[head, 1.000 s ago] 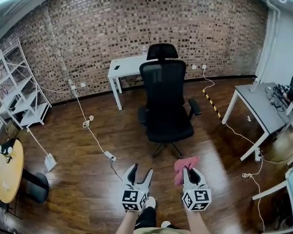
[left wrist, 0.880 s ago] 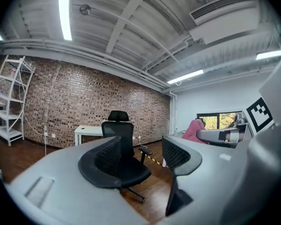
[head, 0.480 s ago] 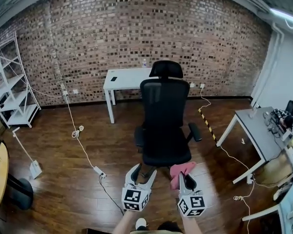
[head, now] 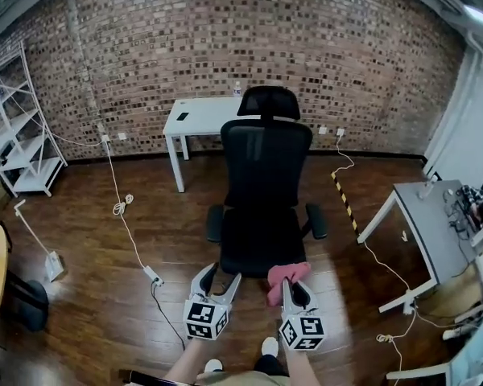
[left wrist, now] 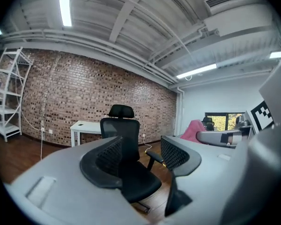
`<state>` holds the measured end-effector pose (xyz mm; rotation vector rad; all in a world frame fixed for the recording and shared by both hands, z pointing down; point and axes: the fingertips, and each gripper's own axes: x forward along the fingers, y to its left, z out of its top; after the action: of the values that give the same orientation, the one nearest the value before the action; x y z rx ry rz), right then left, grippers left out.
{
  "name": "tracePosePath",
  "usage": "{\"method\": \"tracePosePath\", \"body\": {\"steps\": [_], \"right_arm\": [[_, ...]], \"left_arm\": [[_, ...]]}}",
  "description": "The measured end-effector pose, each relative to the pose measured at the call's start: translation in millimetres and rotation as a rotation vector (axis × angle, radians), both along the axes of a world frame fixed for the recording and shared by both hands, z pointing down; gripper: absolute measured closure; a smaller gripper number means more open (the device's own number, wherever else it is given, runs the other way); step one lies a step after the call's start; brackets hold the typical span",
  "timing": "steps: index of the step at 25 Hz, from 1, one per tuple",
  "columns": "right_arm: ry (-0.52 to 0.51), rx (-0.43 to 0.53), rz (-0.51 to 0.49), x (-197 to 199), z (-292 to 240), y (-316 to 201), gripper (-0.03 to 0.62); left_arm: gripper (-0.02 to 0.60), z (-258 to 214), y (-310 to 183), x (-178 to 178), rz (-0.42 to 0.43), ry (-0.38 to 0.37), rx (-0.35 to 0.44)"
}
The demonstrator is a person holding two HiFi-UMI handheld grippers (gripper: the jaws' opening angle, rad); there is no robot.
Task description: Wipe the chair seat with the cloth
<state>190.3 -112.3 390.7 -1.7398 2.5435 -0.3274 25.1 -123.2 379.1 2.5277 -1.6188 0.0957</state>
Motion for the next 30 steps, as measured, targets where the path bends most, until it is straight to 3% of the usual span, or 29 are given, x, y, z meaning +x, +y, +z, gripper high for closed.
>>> {"method": "tracePosePath", "body": {"steps": [3,7,11,15,19,25,30], "right_arm": [[-0.007,0.018,-0.014,37.4,-4.3,-44.9,0.525],[-0.008,0.064,-0.051,85.6,-21.0,-98.6,0.525],[-0.004,0.032,-0.098,107.4,-3.7,-123.5,0.525],[-0.02,-0.054,-0.159,89.4,30.5,-137.2,0.525],[-0.011,-0.065,-0.199,70.0,38.6,-152.9,0.522],[0.031,-0.09,-0.135,79.3,51.9,-199.5,0.522],[0.069,-0.136,-0.114,75.5,54.9,-267.5,0.52]], "left_arm": [[0.341,-6.2,-30.7,25.8,-0.043,-0.009,0.016],[0.362,-29.7,-60.6,43.9,-0.191,0.019,0.114],[0.365,-15.2,-65.7,59.8,-0.262,-0.03,0.108],[0.365,1.9,-78.5,54.4,-0.283,-0.045,0.06],[0.365,6.3,-99.1,42.5,-0.298,-0.052,0.057],[0.365,31.3,-165.1,44.7,-0.239,0.003,0.022],[0.365,22.3,-239.4,34.4,-0.194,0.008,0.05]]}}
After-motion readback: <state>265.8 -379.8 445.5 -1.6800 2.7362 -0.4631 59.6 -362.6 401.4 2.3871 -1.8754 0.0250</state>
